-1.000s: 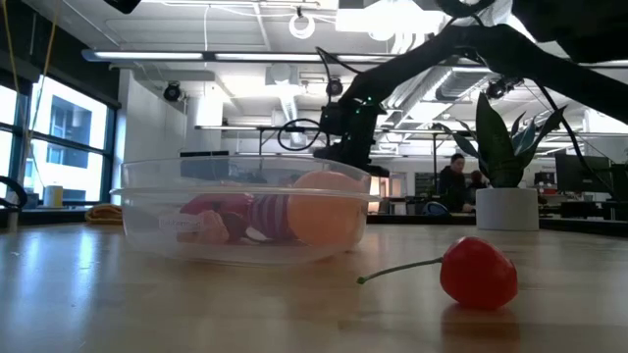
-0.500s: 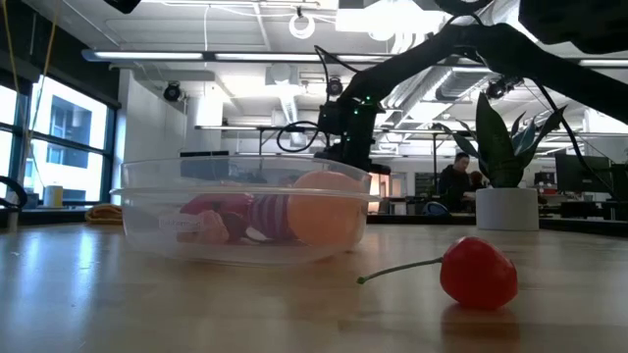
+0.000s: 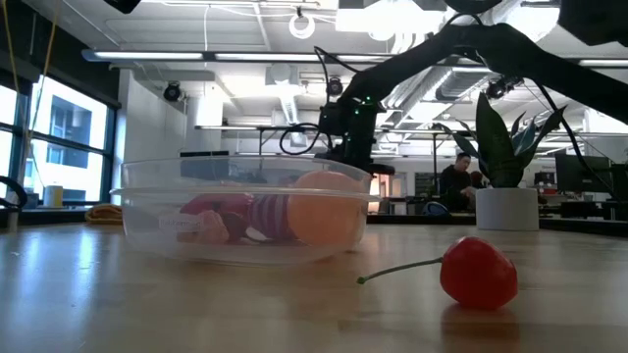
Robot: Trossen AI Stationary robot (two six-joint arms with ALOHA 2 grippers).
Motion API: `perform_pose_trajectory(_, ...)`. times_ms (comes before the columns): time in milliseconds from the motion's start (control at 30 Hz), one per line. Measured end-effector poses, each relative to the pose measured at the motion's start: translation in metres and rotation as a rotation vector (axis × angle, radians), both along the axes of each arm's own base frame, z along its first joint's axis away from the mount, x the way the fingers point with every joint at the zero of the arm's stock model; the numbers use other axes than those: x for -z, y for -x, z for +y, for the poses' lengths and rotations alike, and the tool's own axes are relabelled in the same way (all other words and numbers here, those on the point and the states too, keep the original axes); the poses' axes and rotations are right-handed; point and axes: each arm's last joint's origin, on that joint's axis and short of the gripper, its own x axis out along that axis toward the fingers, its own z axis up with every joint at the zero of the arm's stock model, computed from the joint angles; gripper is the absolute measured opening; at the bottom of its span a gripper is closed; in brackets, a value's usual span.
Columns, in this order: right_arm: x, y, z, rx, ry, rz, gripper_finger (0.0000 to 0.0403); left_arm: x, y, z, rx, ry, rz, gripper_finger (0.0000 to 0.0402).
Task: Pick and placing Produce into tupperware
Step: Put the strawberry into the bin
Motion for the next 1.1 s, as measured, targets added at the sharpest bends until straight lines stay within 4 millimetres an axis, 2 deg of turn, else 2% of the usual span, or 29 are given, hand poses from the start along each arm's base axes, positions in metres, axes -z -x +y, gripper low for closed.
perform_pose_trajectory(200, 0.000, -0.001, 0.003, 0.015, -0.019, -0.003, 0.0110, 0.000, 0.000, 0.000, 0.000, 0.000, 0.000, 0.0001)
perform_pose_trajectory(767, 0.004, -0.005, 0.010, 0.013, -0.056, -0.007, 0.0208, 0.000, 0.000, 0.000, 0.000, 0.000, 0.000, 0.0001)
perform_pose_trajectory(1100, 0.023, -0.001, 0.004, 0.039, -0.094, -0.040, 0.0230, 0.000, 0.000, 0.000, 0.000, 0.000, 0.000, 0.0001)
